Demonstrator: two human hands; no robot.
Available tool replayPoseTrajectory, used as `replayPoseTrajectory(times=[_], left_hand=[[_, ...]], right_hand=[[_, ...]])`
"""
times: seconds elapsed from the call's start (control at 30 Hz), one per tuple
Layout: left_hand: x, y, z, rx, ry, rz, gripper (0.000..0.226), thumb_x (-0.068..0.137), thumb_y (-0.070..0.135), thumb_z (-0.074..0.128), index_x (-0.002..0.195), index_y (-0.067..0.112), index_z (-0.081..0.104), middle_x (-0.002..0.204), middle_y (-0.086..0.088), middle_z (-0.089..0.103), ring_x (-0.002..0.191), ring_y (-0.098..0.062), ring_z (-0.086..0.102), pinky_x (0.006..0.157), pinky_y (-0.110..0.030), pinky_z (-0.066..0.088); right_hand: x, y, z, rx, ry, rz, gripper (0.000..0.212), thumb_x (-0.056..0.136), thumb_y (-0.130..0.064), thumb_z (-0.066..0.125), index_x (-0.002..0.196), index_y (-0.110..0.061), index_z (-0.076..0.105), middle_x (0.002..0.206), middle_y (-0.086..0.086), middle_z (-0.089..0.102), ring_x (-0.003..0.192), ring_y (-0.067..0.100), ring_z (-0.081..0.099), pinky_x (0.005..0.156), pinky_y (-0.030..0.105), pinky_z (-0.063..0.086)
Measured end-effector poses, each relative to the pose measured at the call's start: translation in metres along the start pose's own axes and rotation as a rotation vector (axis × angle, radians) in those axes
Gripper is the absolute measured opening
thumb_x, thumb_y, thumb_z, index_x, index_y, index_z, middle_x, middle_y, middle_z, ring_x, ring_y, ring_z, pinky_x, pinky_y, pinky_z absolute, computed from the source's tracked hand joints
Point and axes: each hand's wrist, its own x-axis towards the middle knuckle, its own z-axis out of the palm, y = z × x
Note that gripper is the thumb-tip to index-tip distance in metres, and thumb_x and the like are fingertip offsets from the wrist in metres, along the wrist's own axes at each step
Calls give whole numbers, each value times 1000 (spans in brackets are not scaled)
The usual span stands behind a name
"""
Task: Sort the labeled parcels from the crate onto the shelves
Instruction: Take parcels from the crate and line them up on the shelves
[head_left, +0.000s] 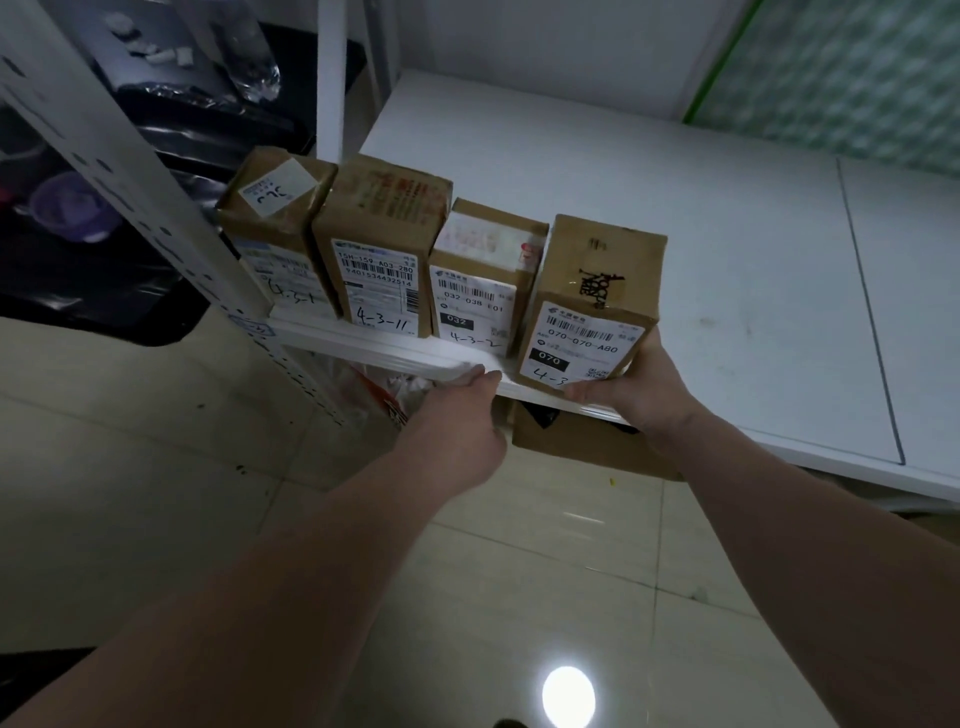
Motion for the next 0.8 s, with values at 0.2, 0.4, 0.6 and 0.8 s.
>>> replayPoseTrajectory(times=[0.2, 0.4, 0.6, 0.8], left_hand=[[7, -5, 6, 139, -79, -34, 72, 90, 26, 56, 150, 15, 20, 157, -4, 21, 142, -29, 20, 117, -41, 21], [6, -17, 9, 188, -183, -70, 77, 88, 23, 55, 151, 13, 12, 154, -6, 27, 142, -31, 16, 115, -41, 25], [6, -17, 12, 165, -131, -48, 77, 88, 21, 56, 151, 16, 11, 157, -1, 17, 144, -28, 12, 116, -40, 21], [6, -13, 10, 149, -88, -39, 75, 88, 21, 57, 149, 17, 14, 157, 0, 14, 142, -26, 13, 112, -37, 24]], right_hand=[[13, 0, 4, 48, 12, 65, 98, 58, 11, 86, 140, -14, 38, 122, 3, 63, 113, 21, 61, 68, 18, 57], [23, -4, 1, 64, 2, 104, 97, 58, 14, 84, 139, -13, 37, 125, 9, 62, 118, 30, 59, 95, 49, 53], [27, -4, -4, 80, 14, 119, 91, 59, 17, 79, 136, -14, 39, 123, 10, 63, 117, 29, 59, 96, 48, 53], [29, -7, -4, 52, 28, 123, 93, 59, 14, 81, 136, -16, 38, 121, 6, 63, 116, 27, 58, 93, 40, 55]])
